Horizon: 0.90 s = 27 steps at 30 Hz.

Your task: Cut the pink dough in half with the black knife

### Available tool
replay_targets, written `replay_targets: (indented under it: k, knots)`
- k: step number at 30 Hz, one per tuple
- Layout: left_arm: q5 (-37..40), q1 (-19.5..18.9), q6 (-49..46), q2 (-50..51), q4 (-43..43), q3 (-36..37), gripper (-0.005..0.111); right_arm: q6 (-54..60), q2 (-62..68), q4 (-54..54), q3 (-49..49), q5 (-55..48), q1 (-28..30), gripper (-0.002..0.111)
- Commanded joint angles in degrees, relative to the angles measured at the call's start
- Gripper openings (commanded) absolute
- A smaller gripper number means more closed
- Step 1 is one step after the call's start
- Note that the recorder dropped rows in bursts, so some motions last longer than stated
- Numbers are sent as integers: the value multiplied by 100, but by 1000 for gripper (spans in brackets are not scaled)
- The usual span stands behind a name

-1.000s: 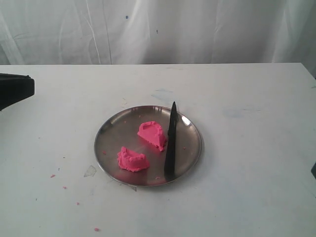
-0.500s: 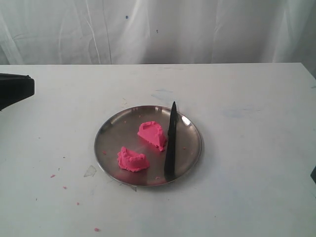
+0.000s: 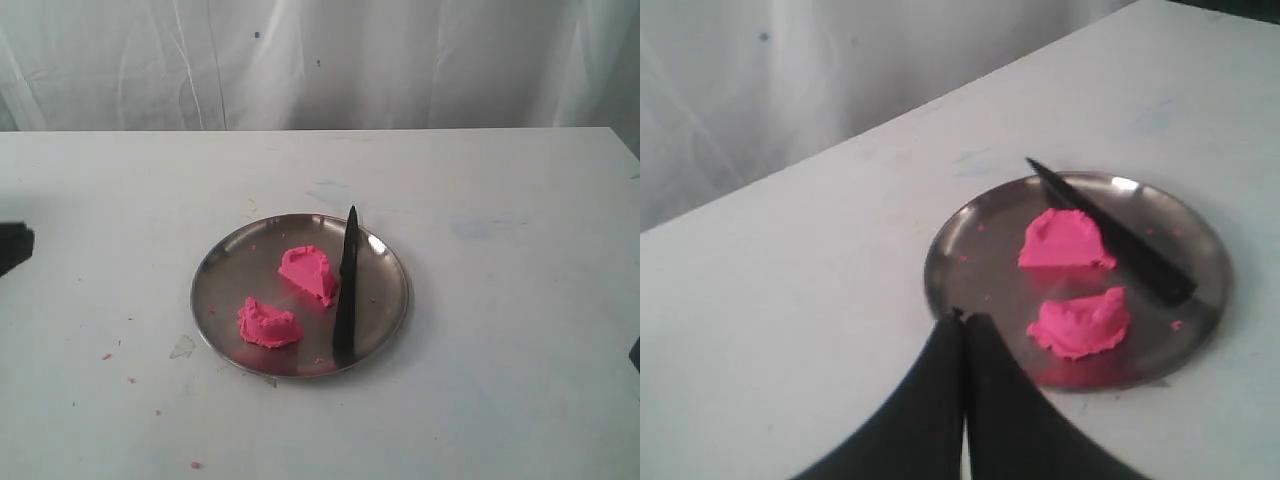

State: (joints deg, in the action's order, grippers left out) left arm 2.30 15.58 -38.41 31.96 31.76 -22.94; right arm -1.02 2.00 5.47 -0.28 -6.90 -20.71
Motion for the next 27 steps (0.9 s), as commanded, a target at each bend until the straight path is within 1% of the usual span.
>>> replay_targets:
  k: [1,3,4,6,8,12,17,23,27]
  knots:
    - [-1306,116,2856,-1050,-2120,1717,0,-17,-38,-39,28,10,23,0]
    - [-1317,116,3108,-1352,-2134,2200,0,-17,-38,-39,28,10,23,0]
    - [-1220,116,3108,-1561,-2150,2294,0,-17,-38,-39,28,10,23,0]
    - [-655,116,3096,-1792,-2162,2294,0,-17,-38,-39,28,10,23,0]
    - [-284,116,3096,-1891,-2197,2294,0,-17,-38,-39,28,10,23,0]
    - [209,116,3096,-2065,-2209,2294,0,-17,-38,-39,28,10,23,0]
    - [228,106,3085,-2478,-2221,2294,0,-17,-38,-39,28,10,23,0]
    - [228,106,3085,-3150,-3102,2294,0,-17,-38,-39,28,10,23,0]
    - [228,106,3085,-3196,-3116,2294,0,-17,-38,-39,28,10,23,0]
